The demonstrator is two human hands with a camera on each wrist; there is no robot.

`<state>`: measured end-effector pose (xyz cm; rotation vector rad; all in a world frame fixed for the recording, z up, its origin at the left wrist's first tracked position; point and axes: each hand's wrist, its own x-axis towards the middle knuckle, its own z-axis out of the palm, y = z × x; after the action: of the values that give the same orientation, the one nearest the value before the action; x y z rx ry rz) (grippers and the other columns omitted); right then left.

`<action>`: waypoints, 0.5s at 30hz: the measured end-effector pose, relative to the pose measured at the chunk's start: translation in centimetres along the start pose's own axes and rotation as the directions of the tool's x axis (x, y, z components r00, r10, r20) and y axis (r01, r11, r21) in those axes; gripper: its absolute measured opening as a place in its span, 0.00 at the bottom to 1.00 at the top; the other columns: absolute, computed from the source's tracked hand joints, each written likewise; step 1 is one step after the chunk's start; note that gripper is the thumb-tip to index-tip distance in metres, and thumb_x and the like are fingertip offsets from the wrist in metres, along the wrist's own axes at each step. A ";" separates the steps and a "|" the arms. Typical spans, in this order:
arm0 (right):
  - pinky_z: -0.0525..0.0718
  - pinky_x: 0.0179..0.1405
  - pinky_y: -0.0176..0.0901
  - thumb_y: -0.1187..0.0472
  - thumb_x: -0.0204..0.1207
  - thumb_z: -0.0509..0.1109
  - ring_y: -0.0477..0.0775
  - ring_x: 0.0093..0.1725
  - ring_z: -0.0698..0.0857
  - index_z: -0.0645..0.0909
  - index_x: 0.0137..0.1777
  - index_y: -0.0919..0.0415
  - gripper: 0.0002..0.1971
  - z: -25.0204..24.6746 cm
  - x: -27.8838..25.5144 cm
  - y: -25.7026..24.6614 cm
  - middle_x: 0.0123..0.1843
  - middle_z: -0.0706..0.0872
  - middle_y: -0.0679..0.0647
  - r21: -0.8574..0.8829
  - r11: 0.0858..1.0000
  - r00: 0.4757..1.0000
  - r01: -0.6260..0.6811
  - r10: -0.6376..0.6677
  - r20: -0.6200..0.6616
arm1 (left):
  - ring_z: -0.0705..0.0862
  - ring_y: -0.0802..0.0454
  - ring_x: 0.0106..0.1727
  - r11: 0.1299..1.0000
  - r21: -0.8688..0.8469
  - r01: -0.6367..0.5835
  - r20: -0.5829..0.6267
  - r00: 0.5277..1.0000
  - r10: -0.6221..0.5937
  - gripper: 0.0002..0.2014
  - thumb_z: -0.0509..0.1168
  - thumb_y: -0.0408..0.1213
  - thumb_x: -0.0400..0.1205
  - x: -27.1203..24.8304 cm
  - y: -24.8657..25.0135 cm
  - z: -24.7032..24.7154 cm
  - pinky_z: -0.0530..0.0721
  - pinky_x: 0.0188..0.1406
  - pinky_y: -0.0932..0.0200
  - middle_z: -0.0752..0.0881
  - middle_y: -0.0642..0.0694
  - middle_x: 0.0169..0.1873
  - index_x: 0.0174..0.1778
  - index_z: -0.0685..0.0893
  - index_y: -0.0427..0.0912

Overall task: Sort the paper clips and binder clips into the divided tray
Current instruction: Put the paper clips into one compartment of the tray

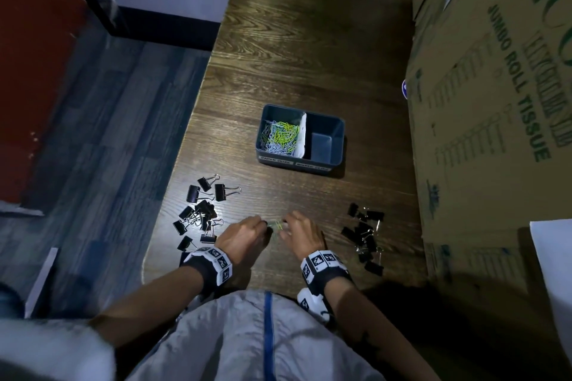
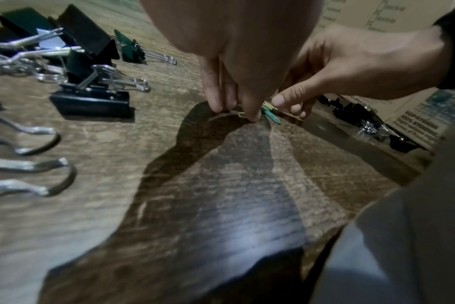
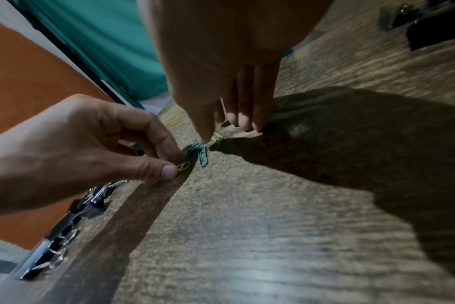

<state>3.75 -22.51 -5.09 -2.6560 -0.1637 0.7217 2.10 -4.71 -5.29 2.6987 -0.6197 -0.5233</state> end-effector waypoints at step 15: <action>0.84 0.50 0.53 0.63 0.80 0.65 0.69 0.56 0.87 0.86 0.54 0.62 0.09 -0.2 0.2 -2.0 0.56 0.88 0.64 -0.080 0.993 0.996 -0.090 0.089 -0.018 | 0.85 0.43 0.48 0.991 0.076 0.113 0.144 0.982 -0.123 0.10 0.69 0.31 0.75 3.3 1.3 -1.2 0.77 0.42 0.56 0.84 0.43 0.47 0.52 0.84 0.39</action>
<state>4.06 -20.67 -4.20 -2.7596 -0.0719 0.7379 4.88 -7.12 -4.62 2.7919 -0.5256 -0.7524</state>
